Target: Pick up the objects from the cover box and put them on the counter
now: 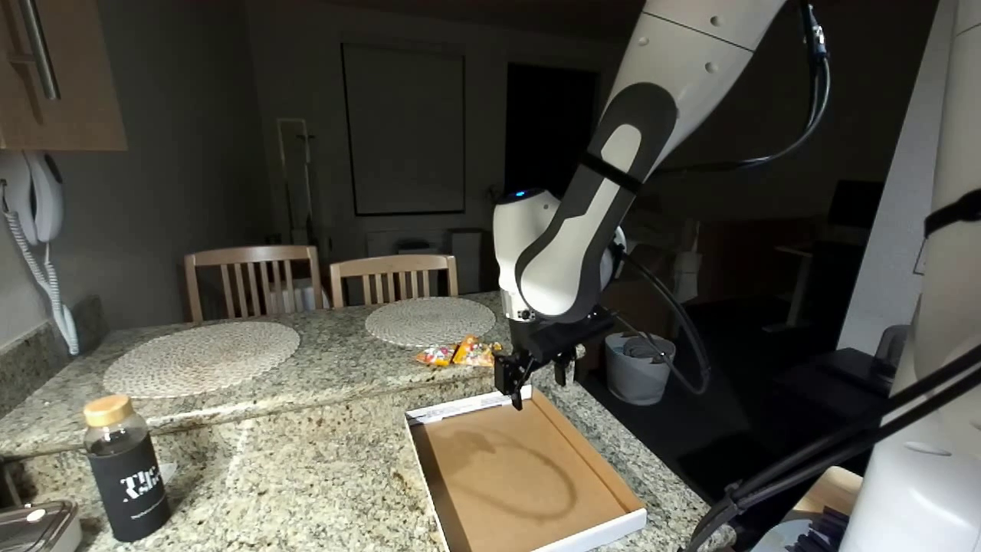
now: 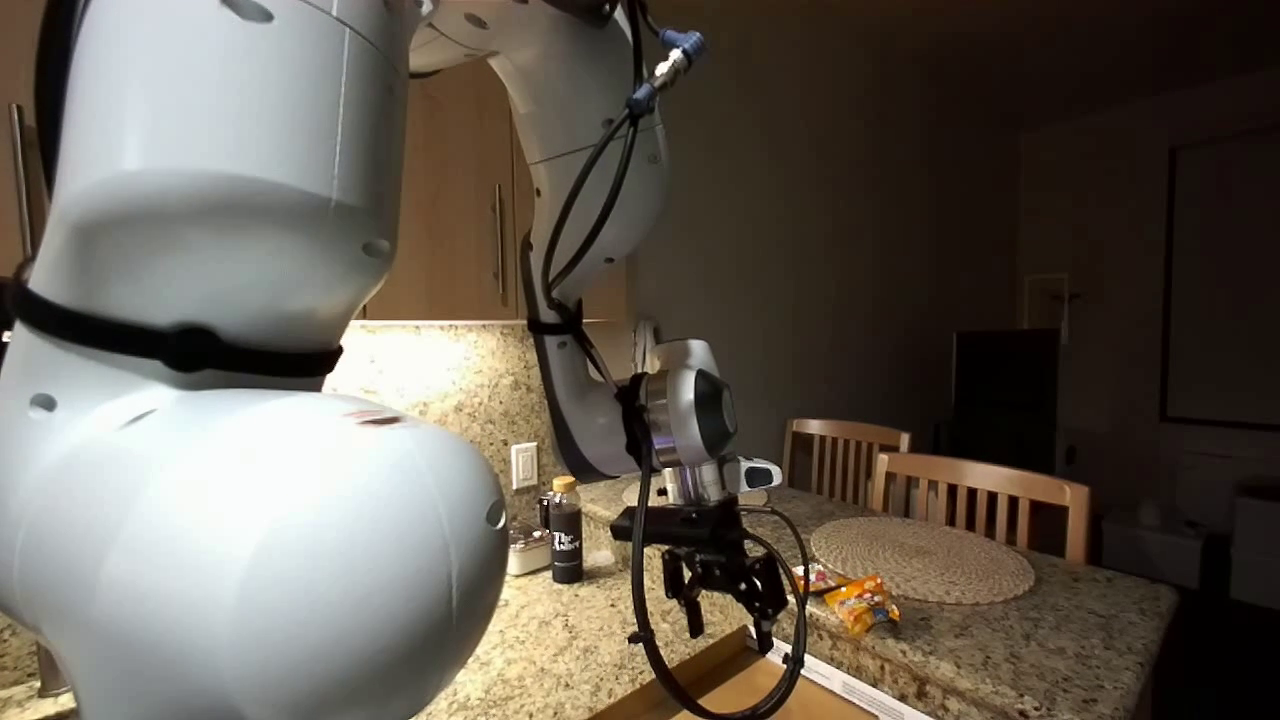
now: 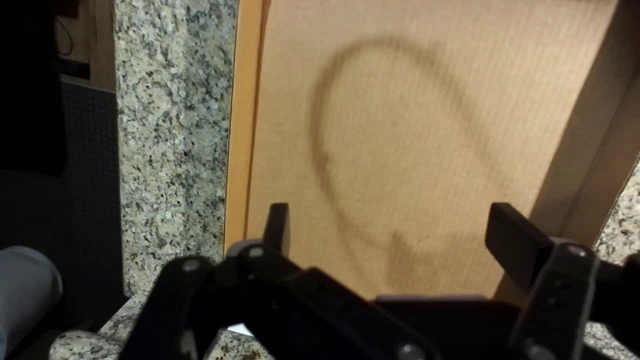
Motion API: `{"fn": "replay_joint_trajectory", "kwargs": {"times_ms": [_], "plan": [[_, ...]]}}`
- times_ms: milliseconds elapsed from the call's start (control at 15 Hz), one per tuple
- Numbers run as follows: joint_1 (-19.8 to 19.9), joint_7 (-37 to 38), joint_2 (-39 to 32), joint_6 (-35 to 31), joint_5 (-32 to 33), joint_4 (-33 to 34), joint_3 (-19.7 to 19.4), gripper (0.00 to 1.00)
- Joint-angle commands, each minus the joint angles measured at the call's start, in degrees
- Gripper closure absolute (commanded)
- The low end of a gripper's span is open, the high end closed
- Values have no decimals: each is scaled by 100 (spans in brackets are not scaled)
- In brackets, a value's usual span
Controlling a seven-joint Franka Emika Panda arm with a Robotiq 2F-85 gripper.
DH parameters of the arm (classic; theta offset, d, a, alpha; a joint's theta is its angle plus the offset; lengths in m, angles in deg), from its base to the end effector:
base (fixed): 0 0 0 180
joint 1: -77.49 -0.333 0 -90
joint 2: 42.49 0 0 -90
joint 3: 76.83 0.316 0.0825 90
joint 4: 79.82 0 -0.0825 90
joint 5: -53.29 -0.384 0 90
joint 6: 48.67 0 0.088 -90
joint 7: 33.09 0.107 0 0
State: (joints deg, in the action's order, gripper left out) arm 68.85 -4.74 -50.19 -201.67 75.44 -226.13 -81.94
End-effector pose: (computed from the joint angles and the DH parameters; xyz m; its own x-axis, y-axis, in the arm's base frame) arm 0.4492 0.0380 0.2167 0.9959 -0.0817 0.0398 -0.0876 -0.9799 0.1790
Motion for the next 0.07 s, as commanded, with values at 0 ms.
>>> {"fn": "replay_joint_trajectory", "kwargs": {"times_ms": [0], "plan": [[87,-1,5,18,8,7,84,0]]}}
